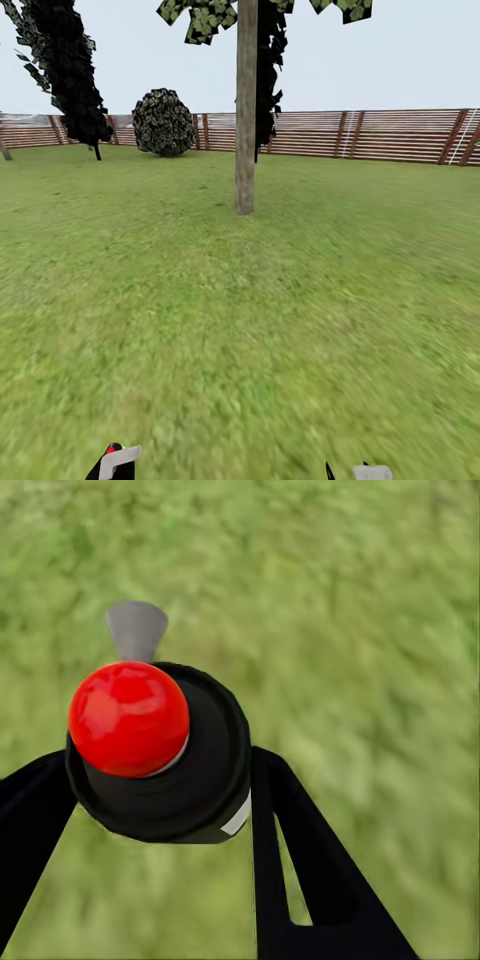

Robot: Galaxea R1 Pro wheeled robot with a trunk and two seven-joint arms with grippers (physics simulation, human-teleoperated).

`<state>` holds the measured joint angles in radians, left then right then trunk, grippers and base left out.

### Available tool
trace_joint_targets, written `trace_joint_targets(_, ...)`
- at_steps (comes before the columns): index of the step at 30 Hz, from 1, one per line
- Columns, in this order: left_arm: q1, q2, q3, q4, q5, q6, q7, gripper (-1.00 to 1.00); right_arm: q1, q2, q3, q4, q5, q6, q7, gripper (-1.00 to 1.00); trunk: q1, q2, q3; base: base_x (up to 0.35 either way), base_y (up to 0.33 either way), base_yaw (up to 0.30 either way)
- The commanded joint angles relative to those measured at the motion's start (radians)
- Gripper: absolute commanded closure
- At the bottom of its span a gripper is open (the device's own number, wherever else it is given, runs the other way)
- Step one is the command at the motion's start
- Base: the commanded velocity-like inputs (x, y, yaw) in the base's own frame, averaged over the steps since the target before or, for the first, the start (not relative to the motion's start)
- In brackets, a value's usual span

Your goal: In the garden, pick up the pesticide atomizer on the floor and spray pesticide onto both trees until each tree trunk is fully covered.

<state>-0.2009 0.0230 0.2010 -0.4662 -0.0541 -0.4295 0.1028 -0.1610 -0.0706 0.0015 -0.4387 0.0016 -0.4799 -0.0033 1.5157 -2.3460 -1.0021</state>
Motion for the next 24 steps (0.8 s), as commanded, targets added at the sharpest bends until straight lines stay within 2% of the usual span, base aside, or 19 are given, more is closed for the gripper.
trace_joint_targets(1,0.000,0.000,0.000,0.000,0.000,0.000,0.000,1.00,0.000,0.000,0.000,0.000,0.000,0.000,0.000,-1.00,0.000,0.000,-0.002,0.334,0.000,0.000)
trace_joint_targets(9,0.000,0.000,0.000,0.000,-0.001,0.000,0.000,1.00,0.000,0.000,0.000,0.000,0.000,0.000,0.000,-1.00,0.000,0.000,-0.013,0.334,0.000,0.000)
trace_joint_targets(24,0.000,0.000,0.000,0.000,-0.001,0.000,0.000,1.00,0.000,0.000,0.000,0.000,0.001,0.000,-0.001,-1.00,0.000,0.000,-0.014,0.334,0.000,0.000)
